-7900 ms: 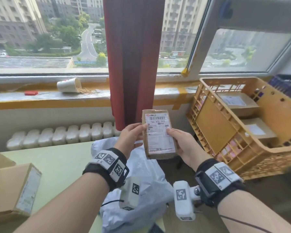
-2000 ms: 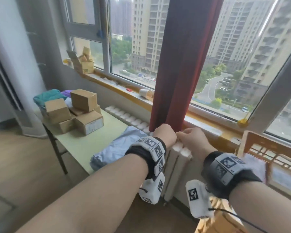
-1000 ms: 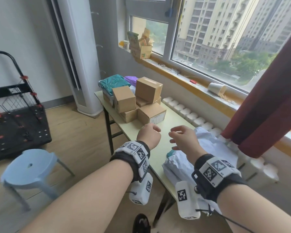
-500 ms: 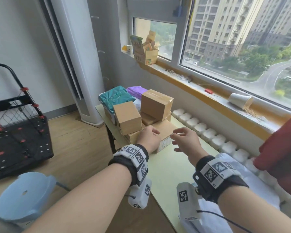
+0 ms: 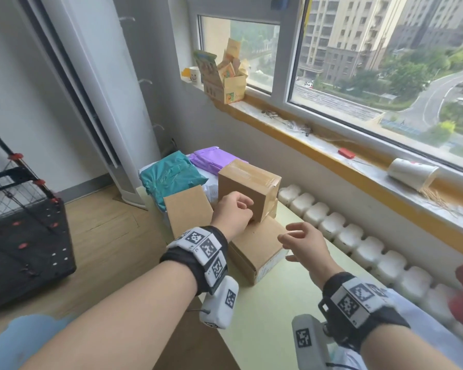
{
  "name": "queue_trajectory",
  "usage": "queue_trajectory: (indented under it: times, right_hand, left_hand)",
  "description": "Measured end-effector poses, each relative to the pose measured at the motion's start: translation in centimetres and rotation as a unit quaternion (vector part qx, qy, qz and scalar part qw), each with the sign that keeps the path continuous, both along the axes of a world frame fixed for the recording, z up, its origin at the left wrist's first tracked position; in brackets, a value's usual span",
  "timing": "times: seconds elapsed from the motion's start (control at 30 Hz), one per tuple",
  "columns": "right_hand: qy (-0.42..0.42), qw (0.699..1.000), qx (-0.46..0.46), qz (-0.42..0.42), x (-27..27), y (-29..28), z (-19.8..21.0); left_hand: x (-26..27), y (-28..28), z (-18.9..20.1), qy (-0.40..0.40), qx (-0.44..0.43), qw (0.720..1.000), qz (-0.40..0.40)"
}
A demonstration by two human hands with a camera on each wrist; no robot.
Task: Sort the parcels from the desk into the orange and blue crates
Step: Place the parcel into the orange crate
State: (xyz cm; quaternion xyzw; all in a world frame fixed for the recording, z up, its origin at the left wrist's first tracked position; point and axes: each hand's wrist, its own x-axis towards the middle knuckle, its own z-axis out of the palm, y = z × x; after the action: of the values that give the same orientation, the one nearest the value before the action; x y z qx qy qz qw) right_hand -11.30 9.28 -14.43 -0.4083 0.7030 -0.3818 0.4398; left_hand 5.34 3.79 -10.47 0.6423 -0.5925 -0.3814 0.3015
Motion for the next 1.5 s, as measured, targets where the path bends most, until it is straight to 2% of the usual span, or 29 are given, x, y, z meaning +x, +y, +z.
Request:
queue_trajectory:
  times: [0.27,0.4,0.5,0.6,0.67,0.77,0.9,1.03,1.17,1.23,1.3,1.4,1.5]
  right_hand:
    - [0.063,0.998,-0.027,0.01,-0.8,-3.7,1.4]
    - [0.073,0.997,-0.036,0.005,-0.4,-5.0,2.2]
    - [0.085,0.996,-0.033,-0.009,-0.1,-5.8,2.1]
    - [0.086,0.996,-0.007,-0.014,0.5,-6.2,1.3]
    - [0.079,0.996,0.025,-0.016,1.1,-6.1,0.5]
    - [0.06,0.996,0.057,-0.031,1.9,-6.1,-0.5]
    - [0.05,0.996,0.054,-0.056,3.0,-7.1,-0.7]
    - [0.025,0.995,0.048,-0.078,4.2,-7.6,-0.8]
    - [-0.007,0.994,0.042,-0.105,4.7,-7.0,-0.8]
    - [-0.067,0.987,0.016,-0.143,4.3,-6.6,-0.3]
    - [-0.147,0.967,-0.013,-0.209,3.8,-6.2,0.6]
    - [-0.272,0.913,-0.027,-0.303,2.8,-5.6,2.2]
    - [-0.366,0.879,-0.027,-0.303,1.5,-4.9,4.3]
  left_hand:
    - [0.1,-7.2,2.3,-0.036,-0.053,0.997,-0.041]
    - [-0.7,-10.9,2.8,-0.14,-0.092,0.979,-0.117]
    - [-1.1,-13.1,2.4,-0.238,-0.069,0.94,-0.235]
    - [-1.5,-14.6,1.6,-0.366,-0.04,0.869,-0.329]
    - [-1.8,-15.3,1.0,-0.412,-0.025,0.835,-0.364]
    - [-1.9,-15.6,0.4,-0.436,-0.03,0.812,-0.387]
    - [-1.9,-15.2,-0.2,-0.453,-0.091,0.801,-0.381]
    - [-1.8,-14.8,-0.8,-0.44,-0.117,0.805,-0.381]
    - [-1.4,-14.4,0.3,-0.432,-0.117,0.801,-0.397]
    - [-1.1,-14.6,1.2,-0.393,-0.122,0.819,-0.4]
    - [-0.7,-15.1,2.1,-0.328,-0.144,0.845,-0.398]
    - [-0.4,-15.3,3.5,-0.224,-0.204,0.867,-0.396]
    - [-0.4,-14.5,4.9,-0.132,-0.251,0.867,-0.409]
